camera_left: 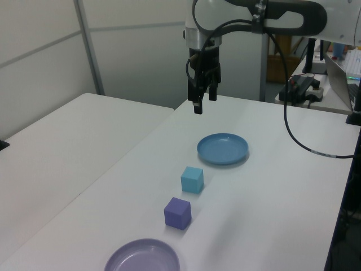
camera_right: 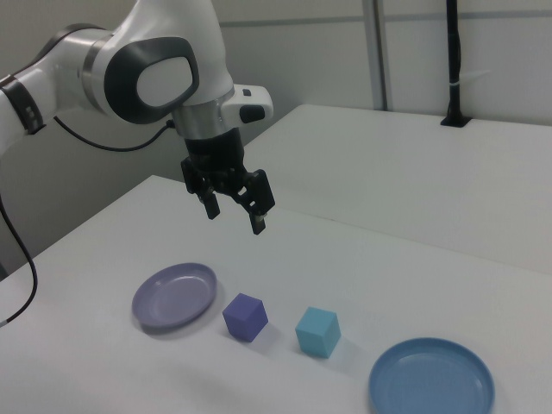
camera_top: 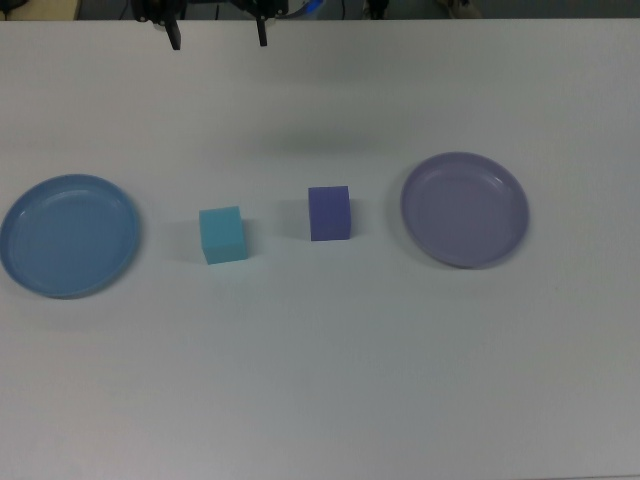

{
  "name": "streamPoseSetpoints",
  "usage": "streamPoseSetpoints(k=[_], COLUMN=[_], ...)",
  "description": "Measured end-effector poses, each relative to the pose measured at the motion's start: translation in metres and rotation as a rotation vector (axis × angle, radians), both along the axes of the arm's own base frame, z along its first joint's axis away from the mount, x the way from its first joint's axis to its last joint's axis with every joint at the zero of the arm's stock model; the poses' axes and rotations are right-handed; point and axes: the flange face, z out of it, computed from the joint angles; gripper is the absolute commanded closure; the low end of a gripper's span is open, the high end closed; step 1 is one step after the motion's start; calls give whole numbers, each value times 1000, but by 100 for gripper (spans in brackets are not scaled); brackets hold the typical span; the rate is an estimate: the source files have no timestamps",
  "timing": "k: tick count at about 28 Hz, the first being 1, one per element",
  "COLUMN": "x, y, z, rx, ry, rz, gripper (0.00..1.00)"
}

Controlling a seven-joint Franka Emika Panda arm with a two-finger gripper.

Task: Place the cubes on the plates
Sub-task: 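Move the open gripper toward the cyan cube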

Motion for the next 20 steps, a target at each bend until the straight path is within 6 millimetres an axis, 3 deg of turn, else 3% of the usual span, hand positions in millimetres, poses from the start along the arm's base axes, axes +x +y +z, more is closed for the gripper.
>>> streamPoseSetpoints(k=[9, 20], x=[7, 22], y=[-15, -17], z=[-13, -55], rx=[-5, -7], ry=[9, 78], rz=[-31, 68], gripper=[0, 0])
